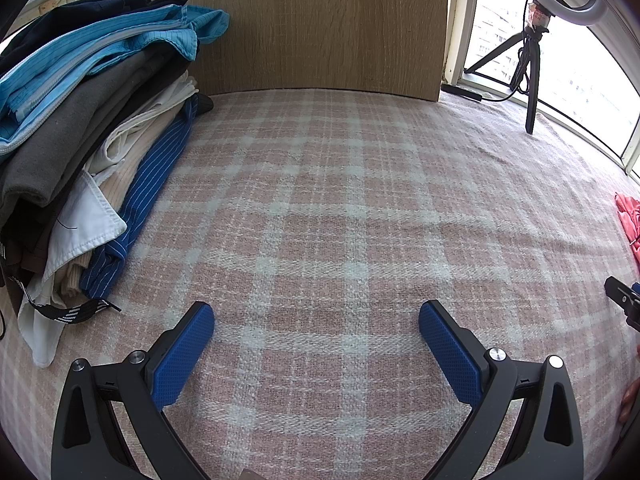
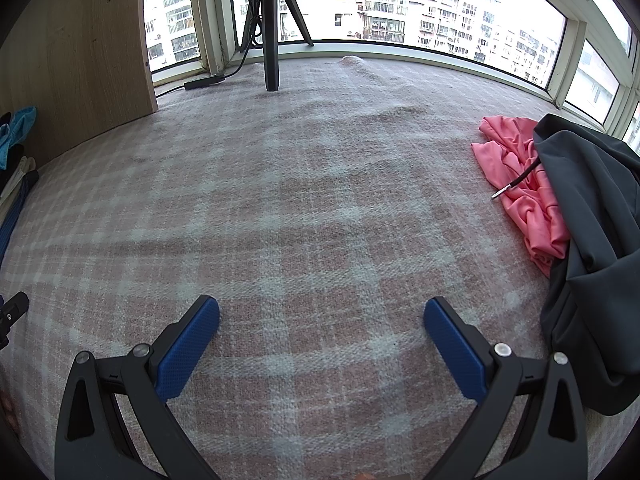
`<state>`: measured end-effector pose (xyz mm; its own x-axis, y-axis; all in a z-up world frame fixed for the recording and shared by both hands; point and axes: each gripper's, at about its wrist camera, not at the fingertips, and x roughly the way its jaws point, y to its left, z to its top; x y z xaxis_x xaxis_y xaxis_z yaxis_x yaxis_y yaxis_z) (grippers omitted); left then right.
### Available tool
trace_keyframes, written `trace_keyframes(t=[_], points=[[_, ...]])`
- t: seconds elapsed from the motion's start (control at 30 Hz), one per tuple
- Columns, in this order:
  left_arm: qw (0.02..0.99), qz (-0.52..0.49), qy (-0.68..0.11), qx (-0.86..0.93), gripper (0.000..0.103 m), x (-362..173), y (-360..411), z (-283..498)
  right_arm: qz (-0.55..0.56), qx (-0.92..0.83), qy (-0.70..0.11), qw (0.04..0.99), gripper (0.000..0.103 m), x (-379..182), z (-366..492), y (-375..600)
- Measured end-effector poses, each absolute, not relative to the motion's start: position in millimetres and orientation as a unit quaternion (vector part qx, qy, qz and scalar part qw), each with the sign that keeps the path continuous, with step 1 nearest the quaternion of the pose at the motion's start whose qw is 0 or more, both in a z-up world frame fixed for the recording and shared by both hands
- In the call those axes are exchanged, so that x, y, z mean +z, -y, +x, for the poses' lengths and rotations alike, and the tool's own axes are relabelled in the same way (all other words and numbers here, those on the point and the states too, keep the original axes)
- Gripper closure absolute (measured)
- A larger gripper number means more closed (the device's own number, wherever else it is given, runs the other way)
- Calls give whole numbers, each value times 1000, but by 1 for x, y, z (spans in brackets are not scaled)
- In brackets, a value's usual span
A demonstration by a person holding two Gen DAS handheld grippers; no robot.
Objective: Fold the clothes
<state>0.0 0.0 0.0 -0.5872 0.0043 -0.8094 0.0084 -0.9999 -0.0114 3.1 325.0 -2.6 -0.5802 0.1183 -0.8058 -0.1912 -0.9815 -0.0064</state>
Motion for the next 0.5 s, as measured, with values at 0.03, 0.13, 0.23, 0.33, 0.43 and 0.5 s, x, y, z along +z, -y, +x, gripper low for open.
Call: trace_keyframes(t=[0.03,0.13,0.23,0.33,0.43,0.5], points=[[1,455,-7,-891,0,0,0,0,-450,888,-41,87,0,-3,3,-325],[1,454,-7,-891,0,0,0,0,-450,888,-41,87,0,-3,3,-325],[2,454,-6,-891,0,0,0,0,-450,888,-41,87,0,-3,3,-325],[2,454,-6,-891,0,0,0,0,-450,888,-41,87,0,-5,2,-325],[2,454,-6,-891,0,0,0,0,-452,887,-39,85,0,-5,1,-325],[2,454,-6,-891,0,0,0,0,-457,885,-39,83,0,-6,0,-325]])
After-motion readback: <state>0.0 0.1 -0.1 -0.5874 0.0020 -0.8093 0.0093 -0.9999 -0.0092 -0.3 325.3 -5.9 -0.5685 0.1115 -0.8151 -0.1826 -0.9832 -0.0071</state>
